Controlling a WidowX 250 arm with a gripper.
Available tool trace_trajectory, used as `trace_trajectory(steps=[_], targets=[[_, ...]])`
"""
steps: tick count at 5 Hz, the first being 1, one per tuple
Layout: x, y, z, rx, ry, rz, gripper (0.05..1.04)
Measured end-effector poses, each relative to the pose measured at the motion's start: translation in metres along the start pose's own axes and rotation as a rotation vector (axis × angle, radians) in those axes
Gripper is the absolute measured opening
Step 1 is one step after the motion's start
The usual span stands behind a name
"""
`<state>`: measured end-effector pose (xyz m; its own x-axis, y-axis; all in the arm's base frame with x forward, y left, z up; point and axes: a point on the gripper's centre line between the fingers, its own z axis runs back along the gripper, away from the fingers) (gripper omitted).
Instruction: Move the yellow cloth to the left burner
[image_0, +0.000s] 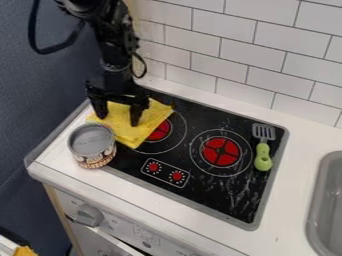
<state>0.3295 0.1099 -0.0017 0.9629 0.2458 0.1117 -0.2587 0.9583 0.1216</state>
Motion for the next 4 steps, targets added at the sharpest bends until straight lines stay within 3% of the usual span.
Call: trace_trajectory(steps=[1,2,3,4], targets=[[0.005,-0.003,0.023,0.0,-0.038,0.004,1.0],[0.007,-0.009,0.044,-0.041,-0.068,0.0,1.0],[0.014,-0.012,0.074,-0.081,-0.15,0.011,1.0],[0.014,-0.012,0.075,-0.081,-0.151,0.007,1.0]])
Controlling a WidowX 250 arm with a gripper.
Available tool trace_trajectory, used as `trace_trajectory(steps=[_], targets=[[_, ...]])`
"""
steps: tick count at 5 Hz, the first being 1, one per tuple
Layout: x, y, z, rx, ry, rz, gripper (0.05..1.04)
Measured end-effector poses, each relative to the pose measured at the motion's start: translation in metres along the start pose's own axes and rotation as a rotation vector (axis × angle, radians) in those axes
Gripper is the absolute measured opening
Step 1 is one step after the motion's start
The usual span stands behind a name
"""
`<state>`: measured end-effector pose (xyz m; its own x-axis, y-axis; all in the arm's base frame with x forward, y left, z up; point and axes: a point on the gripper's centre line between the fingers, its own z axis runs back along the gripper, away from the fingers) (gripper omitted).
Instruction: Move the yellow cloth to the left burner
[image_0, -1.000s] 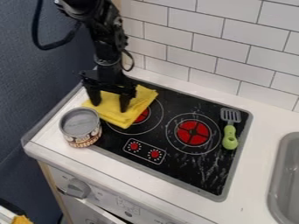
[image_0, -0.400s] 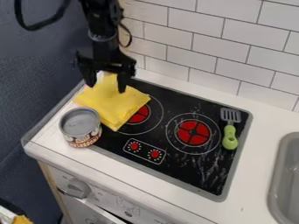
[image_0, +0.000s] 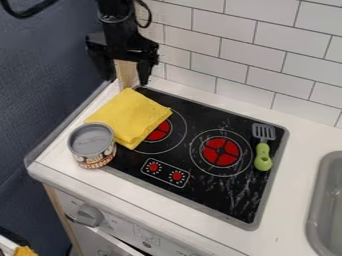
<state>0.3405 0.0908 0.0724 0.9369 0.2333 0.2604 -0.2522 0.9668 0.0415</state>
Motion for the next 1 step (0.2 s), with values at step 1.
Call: trace_trajectory(steps=[1], targets=[[-0.0005,0.0,-0.0003,0.0,0.002,0.0,1.0]])
